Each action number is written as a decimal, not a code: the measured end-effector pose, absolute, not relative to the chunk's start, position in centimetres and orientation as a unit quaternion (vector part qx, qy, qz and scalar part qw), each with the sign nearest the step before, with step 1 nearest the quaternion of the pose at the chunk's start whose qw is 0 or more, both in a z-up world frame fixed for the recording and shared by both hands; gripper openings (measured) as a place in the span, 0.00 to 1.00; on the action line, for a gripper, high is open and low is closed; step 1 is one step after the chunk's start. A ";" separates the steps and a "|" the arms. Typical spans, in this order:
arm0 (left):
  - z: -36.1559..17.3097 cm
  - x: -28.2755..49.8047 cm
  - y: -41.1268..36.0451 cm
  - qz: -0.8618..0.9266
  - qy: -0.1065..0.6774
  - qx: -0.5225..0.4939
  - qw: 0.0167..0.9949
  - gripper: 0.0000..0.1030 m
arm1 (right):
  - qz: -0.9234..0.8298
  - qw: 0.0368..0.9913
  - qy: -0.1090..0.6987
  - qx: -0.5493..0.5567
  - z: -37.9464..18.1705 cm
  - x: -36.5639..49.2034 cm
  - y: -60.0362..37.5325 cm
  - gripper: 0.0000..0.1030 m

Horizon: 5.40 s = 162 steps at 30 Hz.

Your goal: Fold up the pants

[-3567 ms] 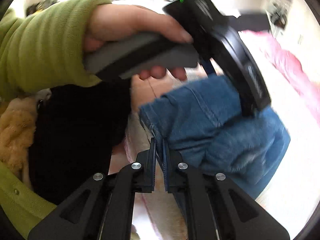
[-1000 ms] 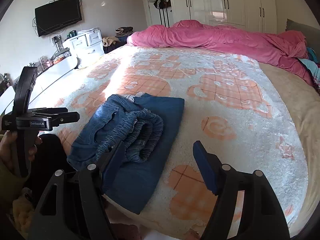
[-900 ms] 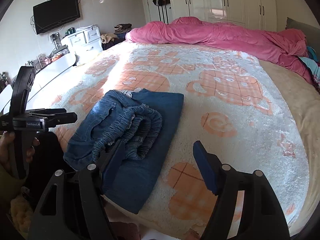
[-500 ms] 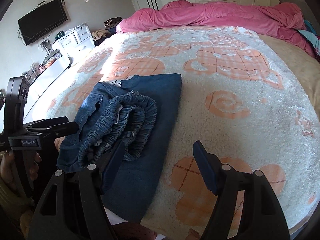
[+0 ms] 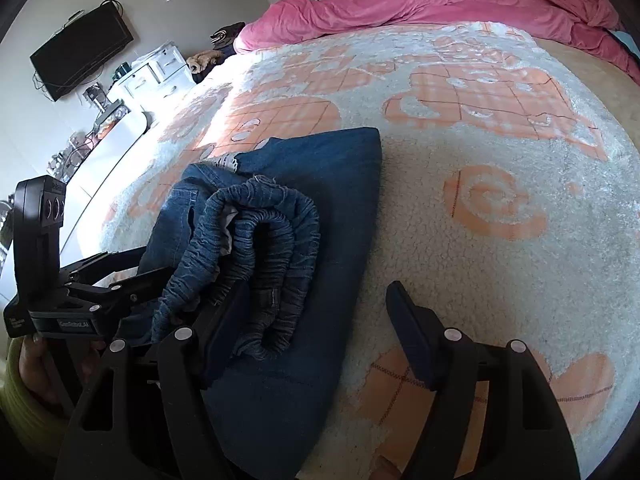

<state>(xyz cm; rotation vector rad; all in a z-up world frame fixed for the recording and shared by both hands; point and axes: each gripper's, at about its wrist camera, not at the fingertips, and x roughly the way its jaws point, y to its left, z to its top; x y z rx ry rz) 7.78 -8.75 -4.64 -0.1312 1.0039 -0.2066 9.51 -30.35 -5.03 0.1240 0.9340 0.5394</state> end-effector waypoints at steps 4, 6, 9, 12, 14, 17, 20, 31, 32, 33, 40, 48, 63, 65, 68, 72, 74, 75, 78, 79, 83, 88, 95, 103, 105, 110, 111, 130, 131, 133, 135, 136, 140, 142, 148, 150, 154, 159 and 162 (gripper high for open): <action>-4.7 8.1 -9.1 -0.106 0.476 -0.060 0.871 0.91 | 0.267 0.854 0.443 0.059 -5.3 10.1 -30.3 0.67; -4.7 8.4 -9.3 -0.112 0.475 -0.061 0.871 0.91 | 0.275 0.851 0.444 0.064 -5.6 10.4 -30.2 0.65; -4.8 8.8 -9.7 -0.127 0.471 -0.060 0.871 0.91 | 0.285 0.848 0.442 0.067 -5.6 10.5 -30.0 0.54; -5.0 9.1 -9.5 -0.145 0.465 -0.080 0.870 0.90 | 0.286 0.849 0.439 0.069 -5.7 10.4 -29.9 0.49; -5.1 9.3 -9.5 -0.152 0.462 -0.095 0.869 0.88 | 0.291 0.848 0.437 0.077 -5.8 10.4 -29.9 0.41; -4.6 9.1 -9.9 -0.165 0.453 -0.103 0.870 0.70 | 0.297 0.856 0.419 0.057 -5.1 9.6 -29.2 0.28; -3.8 8.9 -10.7 -0.167 0.446 -0.084 0.875 0.56 | 0.291 0.867 0.402 0.034 -4.3 8.9 -28.5 0.23; -0.1 11.7 -10.1 -0.150 0.414 -0.053 0.896 0.50 | 0.310 0.885 0.348 0.005 -0.1 11.1 -26.9 0.20; 0.3 12.3 -10.0 -0.148 0.410 -0.050 0.899 0.50 | 0.310 0.886 0.345 0.005 0.3 12.0 -26.6 0.20; 0.6 12.7 -9.9 -0.145 0.407 -0.047 0.901 0.50 | 0.310 0.887 0.343 0.005 0.5 12.6 -26.4 0.20; 1.8 16.4 -8.8 -0.131 0.400 -0.037 0.906 0.50 | 0.302 0.891 0.340 0.006 1.4 16.8 -25.0 0.20; 1.1 19.2 -9.0 -0.122 0.403 -0.022 0.907 0.50 | 0.288 0.889 0.355 0.014 0.5 20.4 -24.5 0.20; -3.1 21.0 -8.5 -0.114 0.444 -0.027 0.888 0.69 | 0.256 0.868 0.424 0.040 -4.0 22.5 -25.6 0.32; -3.7 21.1 -8.1 -0.113 0.449 -0.033 0.886 0.73 | 0.239 0.870 0.429 0.037 -4.3 22.6 -25.7 0.44; -4.2 21.2 -7.6 -0.112 0.454 -0.044 0.883 0.76 | 0.229 0.873 0.430 0.033 -4.6 22.4 -26.0 0.50; -4.4 21.0 -7.4 -0.112 0.453 -0.046 0.883 0.79 | 0.223 0.874 0.430 0.026 -4.7 22.4 -25.8 0.51; -4.3 21.0 -7.3 -0.110 0.453 -0.049 0.883 0.80 | 0.217 0.878 0.428 0.017 -4.6 22.2 -25.7 0.54; -4.3 20.9 -7.3 -0.110 0.453 -0.051 0.883 0.80 | 0.215 0.878 0.426 0.014 -4.5 22.3 -25.7 0.54; -4.2 20.7 -7.1 -0.109 0.450 -0.052 0.885 0.82 | 0.213 0.880 0.424 0.008 -4.4 22.2 -25.6 0.55; -4.1 20.6 -7.1 -0.107 0.448 -0.052 0.886 0.82 | 0.212 0.881 0.422 0.005 -4.3 22.2 -25.6 0.56; -3.4 20.1 -6.7 -0.103 0.440 -0.058 0.890 0.86 | 0.206 0.885 0.418 0.000 -4.1 22.0 -25.7 0.59; -2.6 19.4 -6.1 -0.099 0.427 -0.067 0.896 0.89 | 0.205 0.886 0.415 -0.002 -3.6 21.6 -25.9 0.63; -1.0 18.0 -5.6 -0.093 0.410 -0.076 0.904 0.91 | 0.201 0.891 0.407 0.004 -2.8 20.8 -26.4 0.72; 0.4 16.3 -4.8 -0.076 0.398 -0.079 0.911 0.91 | 0.196 0.904 0.379 0.005 -1.0 19.0 -26.9 0.85; 0.8 15.8 -4.6 -0.071 0.392 -0.078 0.914 0.91 | 0.194 0.910 0.367 0.007 -0.4 18.3 -27.1 0.90; 1.9 14.6 -4.4 -0.060 0.381 -0.071 0.920 0.91 | 0.196 0.917 0.347 0.006 0.9 16.9 -27.3 0.90; 2.1 14.3 -4.4 -0.059 0.379 -0.069 0.921 0.91 | 0.197 0.918 0.344 0.006 1.2 16.7 -27.4 0.91; 2.8 13.8 -4.5 -0.040 0.378 -0.063 0.923 0.91 | 0.193 0.922 0.334 0.009 2.4 15.9 -27.7 0.95; 2.8 13.8 -4.5 -0.041 0.379 -0.064 0.922 0.91 | 0.192 0.922 0.335 0.010 2.4 15.9 -27.7 0.95; 2.6 14.0 -4.3 -0.041 0.380 -0.065 0.922 0.91 | 0.190 0.922 0.338 0.009 2.3 16.0 -27.6 0.95; 2.7 13.8 -4.1 -0.033 0.375 -0.069 0.924 0.91 | 0.189 0.922 0.337 0.010 2.3 16.0 -27.6 0.95; 2.6 13.8 -4.0 -0.031 0.374 -0.070 0.924 0.91 | 0.191 0.922 0.337 0.010 2.2 16.0 -27.6 0.95; 2.3 13.6 -3.6 -0.027 0.379 -0.068 0.923 0.91 | 0.197 0.919 0.342 0.006 1.9 16.0 -27.3 0.95; 1.9 13.5 -3.7 -0.028 0.385 -0.065 0.920 0.91 | 0.201 0.917 0.346 0.002 1.6 15.9 -27.1 0.95; -0.5 13.7 -4.7 -0.036 0.426 -0.042 0.903 0.91 | 0.207 0.905 0.371 -0.007 -0.2 15.7 -26.3 0.95; -1.5 14.1 -4.8 -0.039 0.445 -0.040 0.894 0.91 | 0.210 0.898 0.387 -0.002 -1.1 16.0 -26.3 0.95; -2.6 14.9 -3.9 -0.057 0.462 -0.074 0.882 0.91 | 0.215 0.883 0.417 0.025 -2.7 16.7 -26.9 0.95; -4.3 16.1 -3.4 -0.109 0.479 -0.135 0.861 0.91 | 0.228 0.862 0.452 0.031 -5.0 17.4 -26.7 0.69; -4.8 16.4 -3.6 -0.117 0.478 -0.140 0.859 0.90 | 0.234 0.862 0.449 0.024 -5.4 17.2 -26.3 0.59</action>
